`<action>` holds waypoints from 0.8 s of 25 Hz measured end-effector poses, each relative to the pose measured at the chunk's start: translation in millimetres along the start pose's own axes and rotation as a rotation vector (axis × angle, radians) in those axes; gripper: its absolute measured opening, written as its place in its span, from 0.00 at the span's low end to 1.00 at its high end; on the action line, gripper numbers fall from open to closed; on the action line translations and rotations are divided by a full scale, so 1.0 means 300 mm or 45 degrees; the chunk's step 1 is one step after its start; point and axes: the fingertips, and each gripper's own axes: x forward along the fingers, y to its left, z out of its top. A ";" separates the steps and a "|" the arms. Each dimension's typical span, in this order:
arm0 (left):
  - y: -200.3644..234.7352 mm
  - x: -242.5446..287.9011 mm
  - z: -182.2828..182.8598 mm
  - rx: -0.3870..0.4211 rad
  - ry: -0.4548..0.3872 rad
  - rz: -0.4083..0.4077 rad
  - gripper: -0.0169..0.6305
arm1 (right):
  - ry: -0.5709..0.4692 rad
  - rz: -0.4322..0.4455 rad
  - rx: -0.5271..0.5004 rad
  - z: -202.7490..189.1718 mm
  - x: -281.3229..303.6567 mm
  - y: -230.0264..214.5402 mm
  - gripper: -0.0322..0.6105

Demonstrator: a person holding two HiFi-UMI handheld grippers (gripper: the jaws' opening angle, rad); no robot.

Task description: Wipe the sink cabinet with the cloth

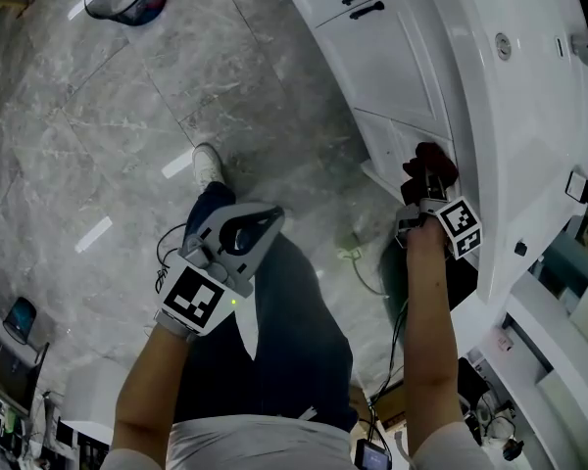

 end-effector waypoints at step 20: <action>0.060 0.150 0.056 0.021 0.051 -0.057 0.04 | -0.102 -0.089 0.229 -0.057 0.081 -0.043 0.19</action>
